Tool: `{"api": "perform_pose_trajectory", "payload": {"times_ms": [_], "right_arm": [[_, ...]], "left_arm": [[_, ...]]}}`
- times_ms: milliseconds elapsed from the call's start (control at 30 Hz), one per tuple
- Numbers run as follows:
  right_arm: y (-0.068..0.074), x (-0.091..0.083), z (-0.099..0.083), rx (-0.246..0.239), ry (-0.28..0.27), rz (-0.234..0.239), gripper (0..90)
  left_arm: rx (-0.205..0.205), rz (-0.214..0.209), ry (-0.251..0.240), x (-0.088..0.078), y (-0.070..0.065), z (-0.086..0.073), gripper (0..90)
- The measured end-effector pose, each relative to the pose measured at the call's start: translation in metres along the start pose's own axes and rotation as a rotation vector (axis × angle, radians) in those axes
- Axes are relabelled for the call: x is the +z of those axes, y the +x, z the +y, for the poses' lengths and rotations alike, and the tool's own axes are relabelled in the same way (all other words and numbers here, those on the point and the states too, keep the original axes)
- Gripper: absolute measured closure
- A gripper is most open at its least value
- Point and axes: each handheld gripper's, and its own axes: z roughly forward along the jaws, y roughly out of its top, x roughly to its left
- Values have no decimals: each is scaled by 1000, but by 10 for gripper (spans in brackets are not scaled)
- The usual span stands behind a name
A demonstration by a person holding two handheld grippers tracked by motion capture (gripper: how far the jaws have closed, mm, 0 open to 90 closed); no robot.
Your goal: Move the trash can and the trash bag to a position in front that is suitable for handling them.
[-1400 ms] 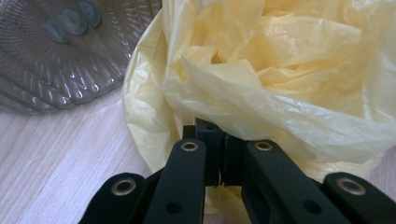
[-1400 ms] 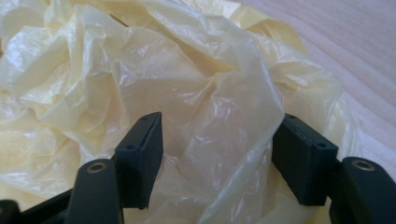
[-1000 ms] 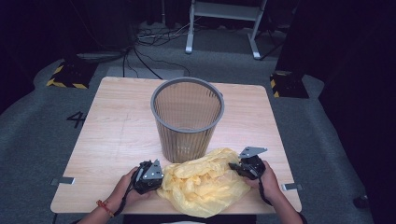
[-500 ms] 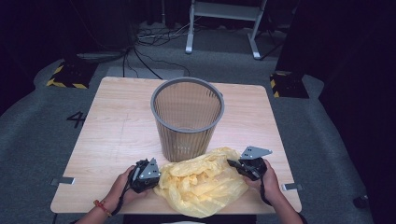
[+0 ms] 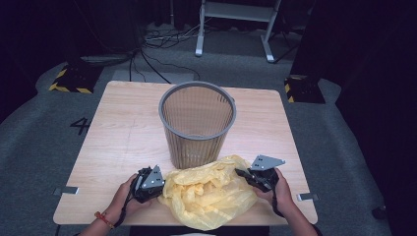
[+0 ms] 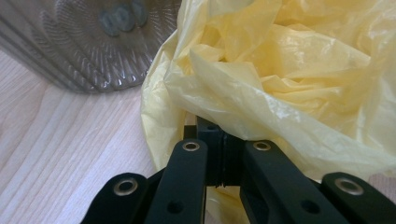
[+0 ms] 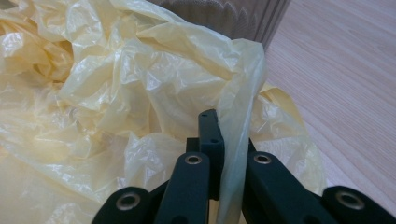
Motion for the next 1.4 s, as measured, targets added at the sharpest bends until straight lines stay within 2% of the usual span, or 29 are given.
{"api": "perform_pose_trajectory", "payload": {"times_ms": [33, 367, 700, 933, 1400], "right_arm": [[5, 0, 4, -22, -26, 11, 900], [10, 2, 10, -59, -48, 18, 900], [14, 6, 16, -76, -59, 22, 900], [17, 6, 19, -86, -69, 26, 900], [24, 3, 29, -124, -125, 24, 900]], "left_arm": [[2, 2, 0, 0, 0, 0, 894], [-12, 26, -13, -7, 1, -3, 895], [-31, 54, -22, -15, 3, -8, 895], [-30, 68, -24, -20, 3, -10, 895], [-31, 108, -43, -28, 3, -11, 895]]}}
